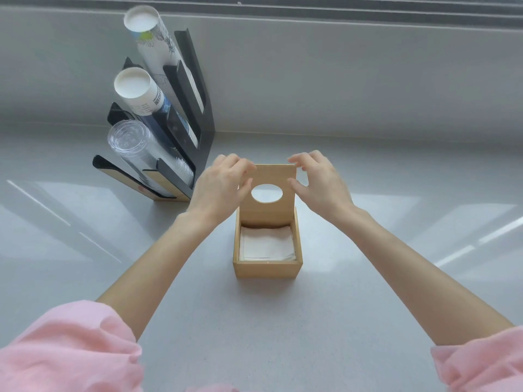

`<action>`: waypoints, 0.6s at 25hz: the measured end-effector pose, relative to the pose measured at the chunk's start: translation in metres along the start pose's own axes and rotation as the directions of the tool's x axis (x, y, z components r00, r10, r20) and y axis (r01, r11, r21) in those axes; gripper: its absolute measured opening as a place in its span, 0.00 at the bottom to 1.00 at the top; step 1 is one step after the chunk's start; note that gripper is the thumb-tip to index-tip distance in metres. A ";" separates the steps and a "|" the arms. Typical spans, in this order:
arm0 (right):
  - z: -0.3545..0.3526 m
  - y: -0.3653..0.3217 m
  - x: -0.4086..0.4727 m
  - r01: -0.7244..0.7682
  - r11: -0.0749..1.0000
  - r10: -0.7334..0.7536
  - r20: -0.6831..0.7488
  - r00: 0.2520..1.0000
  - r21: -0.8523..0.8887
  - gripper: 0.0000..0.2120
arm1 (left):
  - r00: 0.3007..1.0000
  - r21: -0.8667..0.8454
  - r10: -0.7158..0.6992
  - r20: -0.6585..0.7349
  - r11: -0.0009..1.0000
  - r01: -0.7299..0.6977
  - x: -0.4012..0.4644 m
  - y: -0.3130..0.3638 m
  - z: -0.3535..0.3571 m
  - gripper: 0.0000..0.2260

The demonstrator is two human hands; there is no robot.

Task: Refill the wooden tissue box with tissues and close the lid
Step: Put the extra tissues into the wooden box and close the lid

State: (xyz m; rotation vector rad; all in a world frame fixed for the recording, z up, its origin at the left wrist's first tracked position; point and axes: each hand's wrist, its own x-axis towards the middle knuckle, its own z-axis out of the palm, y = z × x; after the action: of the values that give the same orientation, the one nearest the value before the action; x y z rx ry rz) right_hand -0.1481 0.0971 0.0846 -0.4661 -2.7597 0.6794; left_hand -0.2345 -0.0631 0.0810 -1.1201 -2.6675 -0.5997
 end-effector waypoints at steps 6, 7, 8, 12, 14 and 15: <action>0.011 0.005 0.028 0.010 0.995 0.008 0.187 0.982 -0.098 0.27 | 0.969 0.198 -0.051 0.243 0.980 0.002 0.033 -0.004 0.008 0.23; 0.014 0.006 0.029 0.010 0.994 0.011 0.199 0.980 -0.105 0.24 | 0.957 0.217 -0.061 0.283 0.976 -0.002 0.035 -0.005 0.011 0.23; 0.016 0.006 0.030 0.005 0.995 0.015 0.196 0.980 -0.101 0.22 | 0.948 0.233 -0.071 0.310 0.972 -0.004 0.036 -0.005 0.014 0.22; 0.017 0.007 0.033 -0.012 0.998 0.022 0.170 0.985 -0.061 0.16 | 0.951 0.201 -0.088 0.297 0.979 0.028 0.038 -0.005 0.015 0.17; 0.015 0.007 0.036 -0.006 0.998 0.016 0.168 0.986 -0.063 0.15 | 0.956 0.186 -0.087 0.279 0.982 0.036 0.039 -0.003 0.013 0.16; 0.013 0.007 0.036 -0.005 0.998 0.014 0.157 0.987 -0.059 0.14 | 0.960 0.183 -0.085 0.265 0.982 0.037 0.040 -0.002 0.012 0.15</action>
State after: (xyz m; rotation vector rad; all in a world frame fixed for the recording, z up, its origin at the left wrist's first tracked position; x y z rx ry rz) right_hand -0.1835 0.1105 0.0762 -0.4563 -2.9344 0.6658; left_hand -0.2641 -0.0339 0.0824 -1.1458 -2.9256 -0.2237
